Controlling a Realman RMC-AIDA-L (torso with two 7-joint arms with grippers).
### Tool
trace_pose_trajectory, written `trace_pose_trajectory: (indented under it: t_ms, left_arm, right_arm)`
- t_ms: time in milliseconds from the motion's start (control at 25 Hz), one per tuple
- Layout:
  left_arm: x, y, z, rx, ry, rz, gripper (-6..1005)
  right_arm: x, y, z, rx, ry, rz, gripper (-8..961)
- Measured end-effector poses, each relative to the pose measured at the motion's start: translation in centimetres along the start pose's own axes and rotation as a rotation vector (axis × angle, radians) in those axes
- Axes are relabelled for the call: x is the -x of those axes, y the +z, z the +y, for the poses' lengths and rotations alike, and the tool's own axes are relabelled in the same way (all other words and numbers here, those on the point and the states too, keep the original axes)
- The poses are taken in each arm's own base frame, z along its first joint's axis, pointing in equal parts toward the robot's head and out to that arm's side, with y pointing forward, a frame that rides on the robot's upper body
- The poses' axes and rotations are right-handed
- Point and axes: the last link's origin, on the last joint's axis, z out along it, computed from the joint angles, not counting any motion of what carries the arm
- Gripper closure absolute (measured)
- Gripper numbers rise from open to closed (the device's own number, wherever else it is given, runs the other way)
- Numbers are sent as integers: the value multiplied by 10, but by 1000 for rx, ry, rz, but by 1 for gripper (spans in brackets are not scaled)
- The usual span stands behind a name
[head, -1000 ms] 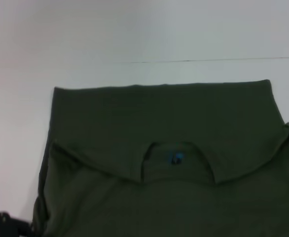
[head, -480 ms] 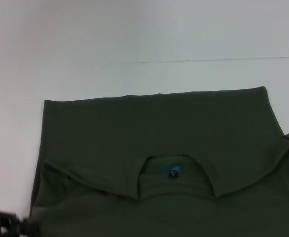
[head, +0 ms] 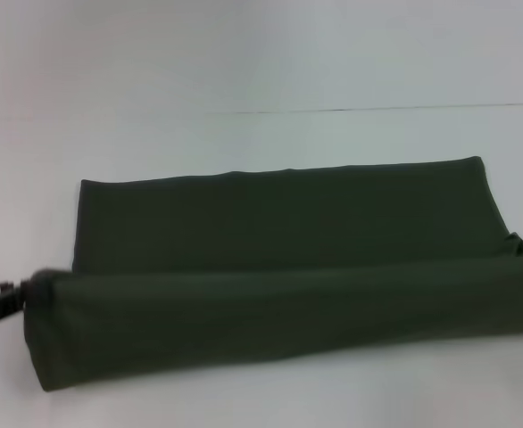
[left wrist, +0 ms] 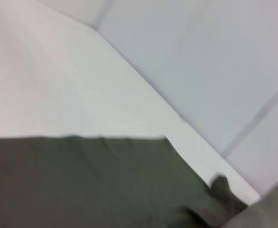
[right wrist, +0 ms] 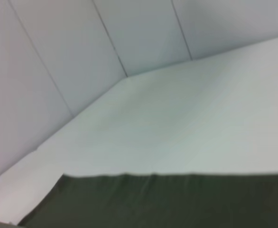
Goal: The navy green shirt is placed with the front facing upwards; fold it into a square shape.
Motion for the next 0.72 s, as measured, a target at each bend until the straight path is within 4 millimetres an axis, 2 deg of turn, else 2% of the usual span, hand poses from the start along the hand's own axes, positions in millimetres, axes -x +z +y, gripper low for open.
trace_pose_trajectory:
  t_ms: [160, 400, 720]
  left_arm:
    - [-13, 15, -12, -45, -34, 55, 943]
    - [-39, 42, -27, -124, -61, 115, 944]
    - [-70, 80, -45, -273, -35, 199, 944]
  right_arm:
    - [27, 28, -11, -34, -16, -26, 951]
    - [59, 76, -17, -77, -65, -50, 951]
    - [84, 128, -27, -200, -108, -60, 950]
